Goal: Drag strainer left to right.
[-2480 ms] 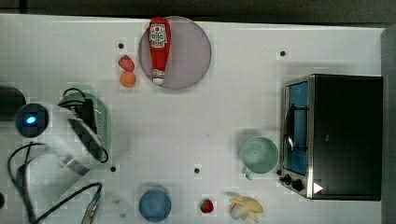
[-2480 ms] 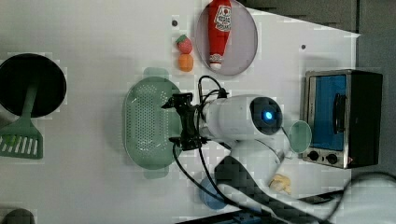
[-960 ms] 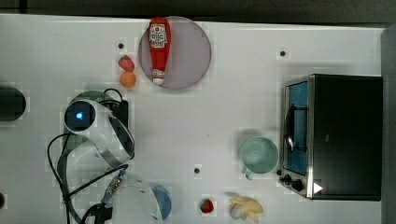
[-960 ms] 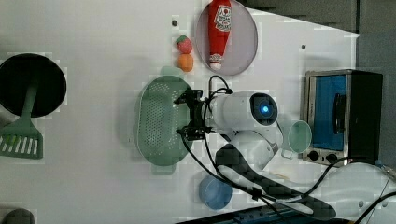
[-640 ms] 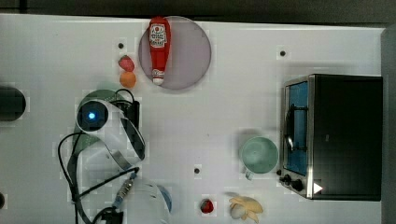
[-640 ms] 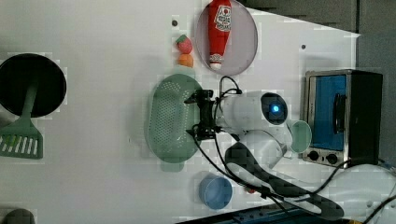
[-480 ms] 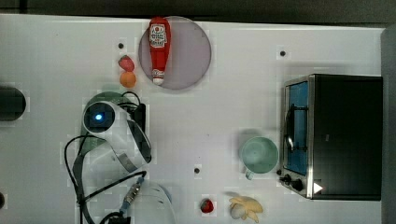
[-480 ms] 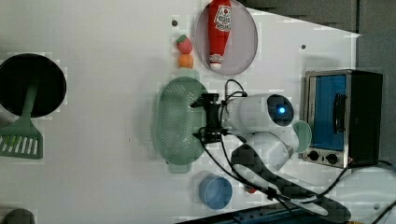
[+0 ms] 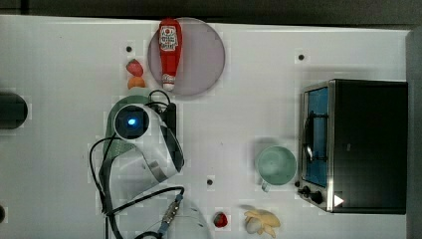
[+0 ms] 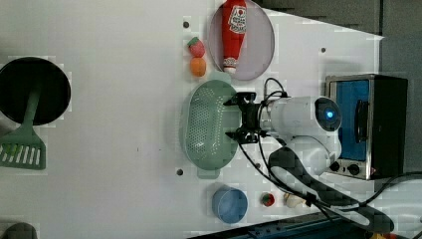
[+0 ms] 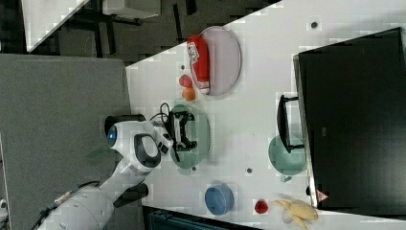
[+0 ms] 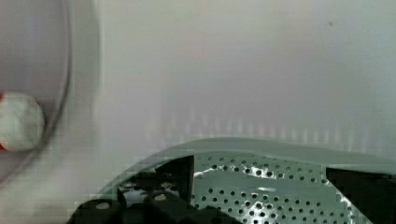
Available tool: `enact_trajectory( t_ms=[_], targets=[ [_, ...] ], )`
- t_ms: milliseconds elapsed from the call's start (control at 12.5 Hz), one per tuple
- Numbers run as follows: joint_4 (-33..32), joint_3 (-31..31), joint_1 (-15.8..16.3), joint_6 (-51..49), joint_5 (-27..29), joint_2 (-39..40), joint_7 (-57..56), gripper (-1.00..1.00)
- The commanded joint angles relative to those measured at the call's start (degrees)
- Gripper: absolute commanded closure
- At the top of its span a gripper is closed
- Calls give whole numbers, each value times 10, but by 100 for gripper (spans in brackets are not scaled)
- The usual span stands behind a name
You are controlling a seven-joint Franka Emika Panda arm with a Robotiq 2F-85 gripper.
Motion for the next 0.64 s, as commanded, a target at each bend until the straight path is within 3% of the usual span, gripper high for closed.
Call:
enact_trajectory(
  t_ms=[80,640],
  targets=[
    [-6,-23,-23,-6,15,1,-65,-100],
    [-33,-59,-57,-5,15,-23,-155,-100]
  ],
)
